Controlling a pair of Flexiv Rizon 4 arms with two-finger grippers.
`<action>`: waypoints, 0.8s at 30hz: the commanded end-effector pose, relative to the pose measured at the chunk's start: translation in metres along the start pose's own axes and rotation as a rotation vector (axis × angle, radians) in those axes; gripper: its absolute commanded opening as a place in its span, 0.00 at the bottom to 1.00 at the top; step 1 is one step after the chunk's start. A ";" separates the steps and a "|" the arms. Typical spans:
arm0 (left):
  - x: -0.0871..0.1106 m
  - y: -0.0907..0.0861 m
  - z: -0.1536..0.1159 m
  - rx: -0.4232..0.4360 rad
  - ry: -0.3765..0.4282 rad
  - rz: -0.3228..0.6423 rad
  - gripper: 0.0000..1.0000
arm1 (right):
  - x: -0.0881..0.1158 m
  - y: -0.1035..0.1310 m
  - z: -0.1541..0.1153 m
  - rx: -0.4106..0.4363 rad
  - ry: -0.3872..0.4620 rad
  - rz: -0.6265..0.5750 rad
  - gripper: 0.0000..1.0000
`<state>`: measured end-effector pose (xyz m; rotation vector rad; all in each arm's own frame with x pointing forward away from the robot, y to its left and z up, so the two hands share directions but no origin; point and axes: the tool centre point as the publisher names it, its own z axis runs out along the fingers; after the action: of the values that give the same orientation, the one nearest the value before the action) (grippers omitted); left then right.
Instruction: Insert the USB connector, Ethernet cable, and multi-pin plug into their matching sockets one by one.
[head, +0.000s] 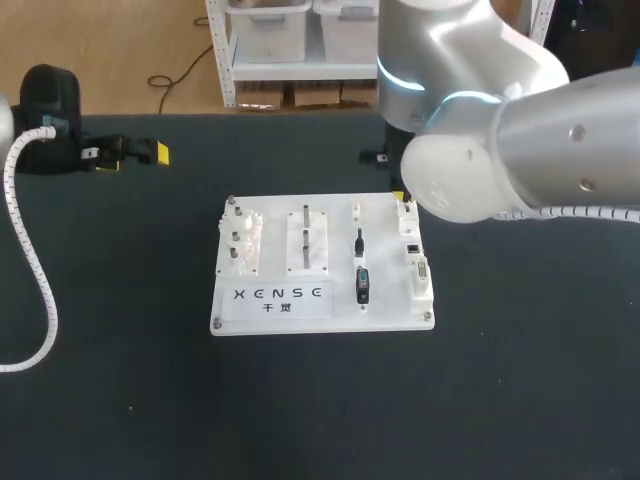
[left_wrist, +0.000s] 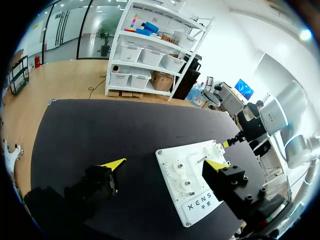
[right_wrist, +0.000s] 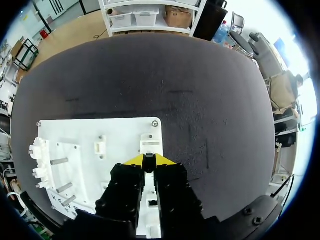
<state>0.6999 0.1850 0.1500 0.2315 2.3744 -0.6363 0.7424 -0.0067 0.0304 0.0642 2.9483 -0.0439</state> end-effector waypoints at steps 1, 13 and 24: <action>0.000 0.000 0.000 0.000 0.000 0.000 1.00 | 0.004 -0.002 0.000 -0.003 -0.007 0.003 0.00; 0.000 0.000 0.000 0.000 0.000 0.000 1.00 | 0.009 -0.002 0.004 0.001 0.003 0.000 0.00; 0.000 0.000 0.000 0.000 0.000 0.000 1.00 | 0.004 -0.007 0.010 0.012 0.003 0.018 0.00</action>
<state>0.6999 0.1850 0.1500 0.2315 2.3744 -0.6363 0.7394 -0.0117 0.0226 0.0880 2.9514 -0.0569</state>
